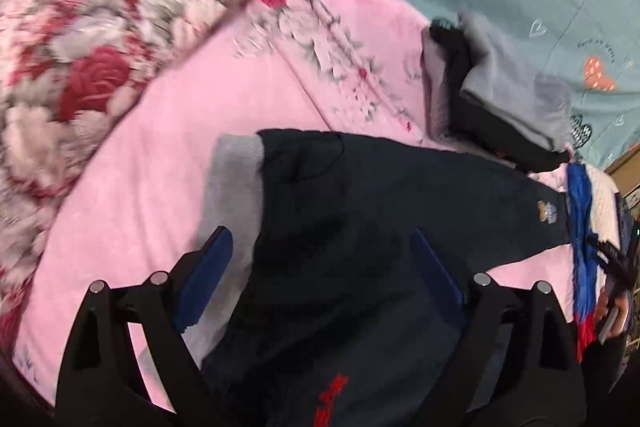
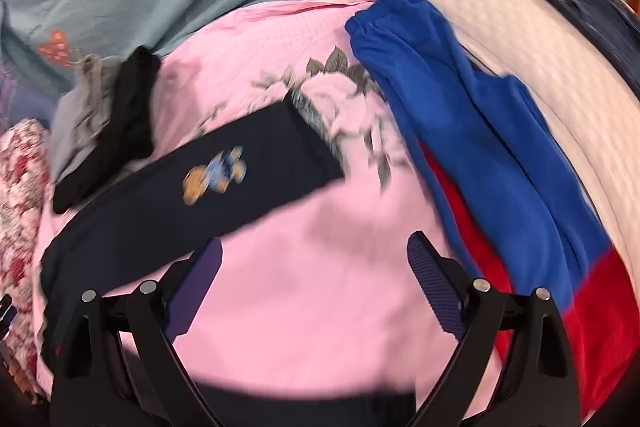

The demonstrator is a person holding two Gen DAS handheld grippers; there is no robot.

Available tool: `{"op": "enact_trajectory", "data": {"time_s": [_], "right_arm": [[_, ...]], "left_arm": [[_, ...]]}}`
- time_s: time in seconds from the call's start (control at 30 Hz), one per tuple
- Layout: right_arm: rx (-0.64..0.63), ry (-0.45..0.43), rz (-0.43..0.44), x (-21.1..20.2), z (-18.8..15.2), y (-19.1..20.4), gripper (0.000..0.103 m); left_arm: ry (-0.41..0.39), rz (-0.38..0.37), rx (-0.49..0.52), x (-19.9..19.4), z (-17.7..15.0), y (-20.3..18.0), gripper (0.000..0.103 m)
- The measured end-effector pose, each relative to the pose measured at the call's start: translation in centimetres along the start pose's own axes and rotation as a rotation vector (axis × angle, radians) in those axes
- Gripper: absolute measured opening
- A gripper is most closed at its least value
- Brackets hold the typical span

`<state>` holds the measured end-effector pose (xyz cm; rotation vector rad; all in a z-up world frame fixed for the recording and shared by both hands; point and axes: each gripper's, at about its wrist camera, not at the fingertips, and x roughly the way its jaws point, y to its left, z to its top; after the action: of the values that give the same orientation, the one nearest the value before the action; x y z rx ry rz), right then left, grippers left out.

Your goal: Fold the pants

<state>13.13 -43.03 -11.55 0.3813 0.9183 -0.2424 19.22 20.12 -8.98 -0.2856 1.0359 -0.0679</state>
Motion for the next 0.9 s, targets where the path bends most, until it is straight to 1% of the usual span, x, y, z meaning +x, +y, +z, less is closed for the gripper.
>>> {"op": "enact_trajectory", "data": {"time_s": [0.03, 0.07, 0.13, 0.17, 0.2, 0.23, 0.27, 0.3, 0.33, 0.37, 0.43, 0.5, 0.6, 0.7, 0.8, 0.87, 0.9], "right_arm": [[-0.004, 0.031, -0.008, 2.0, 1.2, -0.1, 0.094], [-0.005, 0.058, -0.016, 3.8, 2.2, -0.2, 0.094], [-0.004, 0.103, -0.031, 6.5, 3.5, -0.5, 0.093], [-0.004, 0.118, -0.029, 7.3, 3.7, -0.5, 0.088], [-0.005, 0.131, -0.021, 8.0, 3.7, -0.4, 0.082], [-0.003, 0.152, 0.005, 8.6, 3.7, -0.5, 0.065], [-0.010, 0.148, -0.009, 8.7, 3.5, -0.4, 0.051], [-0.033, 0.131, -0.019, 8.5, 3.4, -0.1, 0.041], [-0.041, 0.139, 0.014, 8.5, 3.3, 0.1, 0.019], [-0.031, 0.141, 0.035, 8.5, 3.3, 0.0, 0.011], [-0.005, 0.118, 0.019, 7.8, 3.1, -0.4, 0.011], [0.023, 0.104, 0.017, 6.5, 3.0, -1.0, 0.011], [0.056, 0.109, 0.009, 3.8, 2.0, -1.9, 0.010], [0.061, 0.131, -0.011, 2.7, 1.1, -2.1, 0.010], [0.059, 0.157, -0.049, 4.1, 0.1, -2.4, 0.011], [0.057, 0.199, -0.078, 6.5, -0.5, -2.0, 0.015], [0.047, 0.187, -0.088, 6.7, -0.6, -1.7, 0.019]], "left_arm": [[0.016, 0.012, 0.008, 1.2, 0.3, -0.1, 0.080], [0.037, 0.016, 0.013, 2.3, 0.4, -0.2, 0.076], [0.093, 0.010, 0.010, 4.4, 0.4, -0.1, 0.050], [0.119, 0.024, 0.008, 5.6, 0.5, -0.1, 0.044], [0.135, 0.038, 0.008, 6.2, 0.4, 0.2, 0.031], [0.147, 0.056, 0.006, 6.8, 0.3, 0.3, 0.024], [0.141, 0.072, 0.002, 7.1, 0.5, 0.3, 0.024], [0.139, 0.080, 0.000, 7.2, 0.7, 0.3, 0.023], [0.140, 0.084, -0.001, 7.3, 0.8, 0.3, 0.021], [0.140, 0.093, 0.001, 7.3, 1.0, 0.1, 0.019], [0.137, 0.099, 0.002, 7.3, 1.0, -0.1, 0.011], [0.137, 0.080, 0.011, 6.8, 0.7, -0.2, 0.005], [0.127, 0.069, 0.021, 6.3, 0.5, -0.2, 0.005], [0.138, 0.060, 0.017, 6.9, 0.5, 0.0, 0.005], [0.136, 0.065, 0.021, 7.7, 0.9, 0.1, 0.005], [0.146, 0.074, 0.034, 7.9, 1.1, -0.2, 0.006], [0.149, 0.073, 0.035, 7.8, 1.2, -0.2, 0.006]]}}
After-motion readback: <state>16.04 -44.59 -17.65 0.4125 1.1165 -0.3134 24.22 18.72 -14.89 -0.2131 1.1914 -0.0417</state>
